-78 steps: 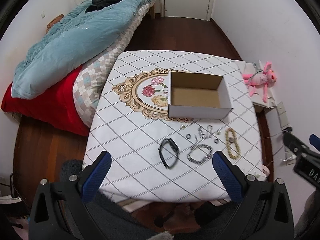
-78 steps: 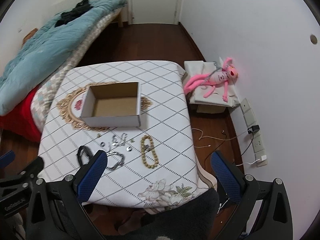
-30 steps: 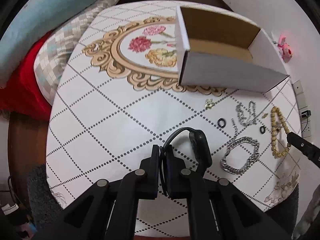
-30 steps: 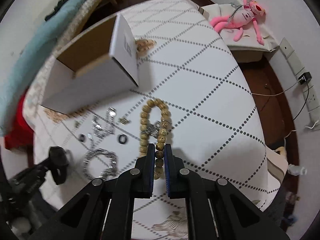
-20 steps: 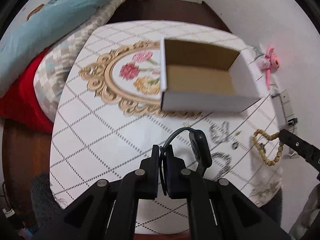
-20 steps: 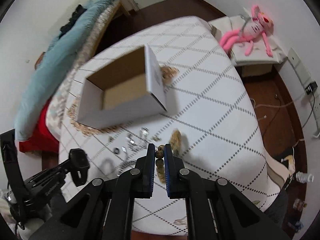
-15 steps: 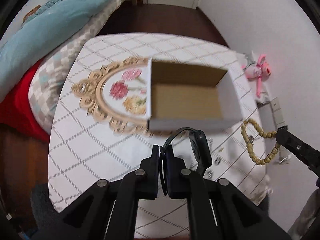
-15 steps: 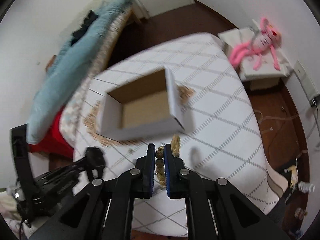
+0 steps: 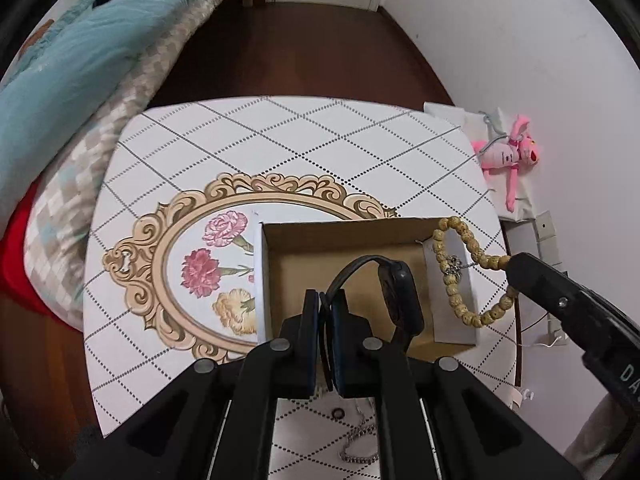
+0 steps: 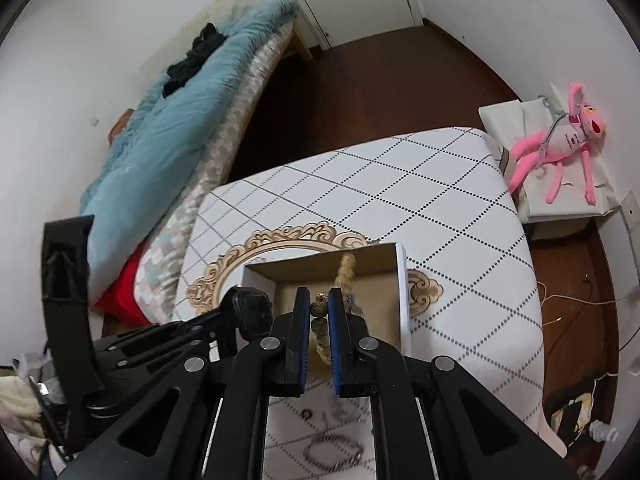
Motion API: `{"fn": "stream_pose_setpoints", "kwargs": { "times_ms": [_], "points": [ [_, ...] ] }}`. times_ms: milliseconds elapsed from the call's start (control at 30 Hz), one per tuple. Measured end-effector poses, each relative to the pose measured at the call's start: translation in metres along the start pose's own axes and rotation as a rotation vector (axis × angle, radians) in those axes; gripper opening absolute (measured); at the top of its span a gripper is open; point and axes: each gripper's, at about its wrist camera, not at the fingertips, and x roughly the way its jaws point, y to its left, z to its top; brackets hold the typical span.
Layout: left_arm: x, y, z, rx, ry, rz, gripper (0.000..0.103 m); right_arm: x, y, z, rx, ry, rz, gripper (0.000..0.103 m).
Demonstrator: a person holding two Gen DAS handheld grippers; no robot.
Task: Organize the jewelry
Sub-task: 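Carry both items into the white box and open both tools, then grasp the silver chain bracelet with the left tool while the right grasps a silver pendant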
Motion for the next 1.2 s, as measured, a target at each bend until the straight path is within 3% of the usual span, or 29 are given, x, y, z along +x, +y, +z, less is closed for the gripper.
{"fn": "stream_pose_setpoints", "kwargs": {
  "times_ms": [33, 167, 200, 267, 300, 333, 367, 400, 467, 533, 600, 700, 900, 1200],
  "points": [
    [0.006, 0.002, 0.004, -0.010, 0.019, 0.005, 0.012, 0.006, -0.001, 0.002, 0.000, 0.007, -0.006, 0.009],
    [0.019, 0.008, 0.015, -0.057, 0.063, 0.004, 0.015, 0.030, -0.007, 0.011, -0.012, 0.040, -0.018, 0.009],
    [0.020, 0.010, 0.018, -0.074, 0.067, 0.012, 0.021, 0.037, -0.008, 0.014, -0.016, 0.050, -0.018, 0.010],
    [0.017, 0.013, 0.022, -0.092, 0.052, 0.002, 0.046, 0.052, -0.011, 0.017, -0.012, 0.117, -0.028, 0.010],
    [0.013, 0.014, 0.022, -0.096, 0.029, 0.016, 0.067, 0.055, -0.014, 0.017, -0.001, 0.127, -0.033, 0.011],
    [0.008, 0.015, 0.022, -0.094, 0.006, 0.035, 0.079, 0.055, -0.016, 0.017, -0.003, 0.132, -0.037, 0.013],
    [0.003, 0.015, 0.021, -0.088, -0.022, 0.057, 0.080, 0.055, -0.017, 0.016, -0.004, 0.135, -0.052, 0.025],
    [-0.001, 0.016, 0.019, -0.077, -0.047, 0.079, 0.080, 0.052, -0.019, 0.015, -0.002, 0.127, -0.060, 0.045],
    [-0.002, 0.019, 0.013, -0.067, -0.068, 0.108, 0.089, 0.046, -0.017, 0.012, -0.035, 0.104, -0.118, 0.067],
    [0.000, 0.023, 0.005, -0.068, -0.088, 0.138, 0.099, 0.044, -0.015, 0.007, -0.078, 0.096, -0.193, 0.077],
    [0.003, 0.025, -0.006, -0.057, -0.112, 0.163, 0.103, 0.050, -0.014, -0.001, -0.127, 0.110, -0.307, 0.095],
    [0.012, 0.027, -0.021, -0.048, -0.110, 0.193, 0.103, 0.059, -0.013, -0.012, -0.176, 0.119, -0.406, 0.096],
    [0.022, 0.032, -0.036, -0.055, -0.089, 0.214, 0.103, 0.069, -0.018, -0.030, -0.177, 0.136, -0.434, 0.097],
    [0.005, 0.030, -0.047, -0.076, -0.127, 0.203, 0.103, 0.056, -0.017, -0.040, -0.151, 0.101, -0.436, 0.097]
  ]
}}
